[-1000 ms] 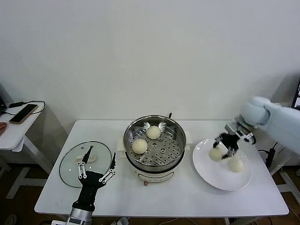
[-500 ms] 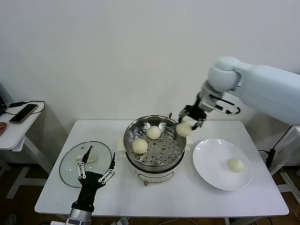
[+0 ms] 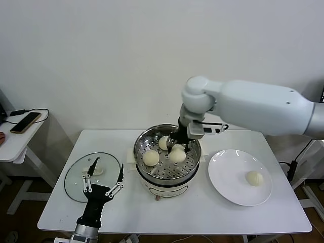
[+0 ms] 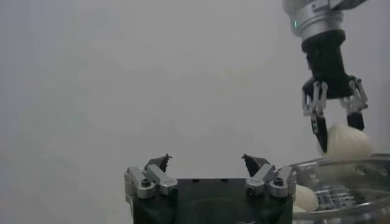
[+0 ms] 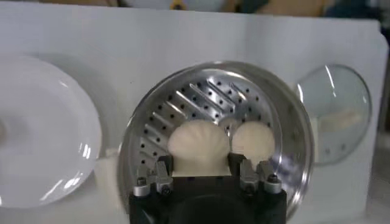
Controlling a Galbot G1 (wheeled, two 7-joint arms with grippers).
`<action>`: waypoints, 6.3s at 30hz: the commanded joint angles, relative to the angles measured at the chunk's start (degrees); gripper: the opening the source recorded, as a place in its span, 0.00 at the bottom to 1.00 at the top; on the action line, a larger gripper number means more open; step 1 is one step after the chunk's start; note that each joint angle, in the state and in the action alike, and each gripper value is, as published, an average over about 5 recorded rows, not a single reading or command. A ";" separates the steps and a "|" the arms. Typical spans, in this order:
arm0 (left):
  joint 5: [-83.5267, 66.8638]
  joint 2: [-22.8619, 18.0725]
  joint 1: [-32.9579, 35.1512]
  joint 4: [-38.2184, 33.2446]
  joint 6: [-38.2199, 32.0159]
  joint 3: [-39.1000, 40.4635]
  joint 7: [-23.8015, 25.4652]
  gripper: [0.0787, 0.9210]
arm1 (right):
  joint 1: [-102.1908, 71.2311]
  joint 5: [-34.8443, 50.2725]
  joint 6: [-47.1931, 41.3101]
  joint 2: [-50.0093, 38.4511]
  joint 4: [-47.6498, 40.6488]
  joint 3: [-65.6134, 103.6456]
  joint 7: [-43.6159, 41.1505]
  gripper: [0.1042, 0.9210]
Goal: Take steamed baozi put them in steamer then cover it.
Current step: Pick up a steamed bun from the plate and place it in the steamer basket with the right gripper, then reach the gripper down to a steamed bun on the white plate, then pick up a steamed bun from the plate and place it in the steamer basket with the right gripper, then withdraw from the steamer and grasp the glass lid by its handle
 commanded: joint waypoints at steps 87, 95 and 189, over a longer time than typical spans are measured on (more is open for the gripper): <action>0.71 -0.97 -0.20 0.56 0.01 0.06 -0.11 0.88 | -37.81 2.80 -38.96 -23.47 -34.06 26.74 -1.15 0.88; 0.67 -1.05 -0.37 0.67 0.03 0.11 -0.13 0.88 | -38.47 2.97 -39.00 -23.31 -33.67 27.22 -0.84 0.87; 0.44 -0.38 -1.02 0.17 0.30 -0.16 -1.39 0.88 | -1.94 28.35 -49.97 4.59 -19.89 -8.09 -2.35 0.88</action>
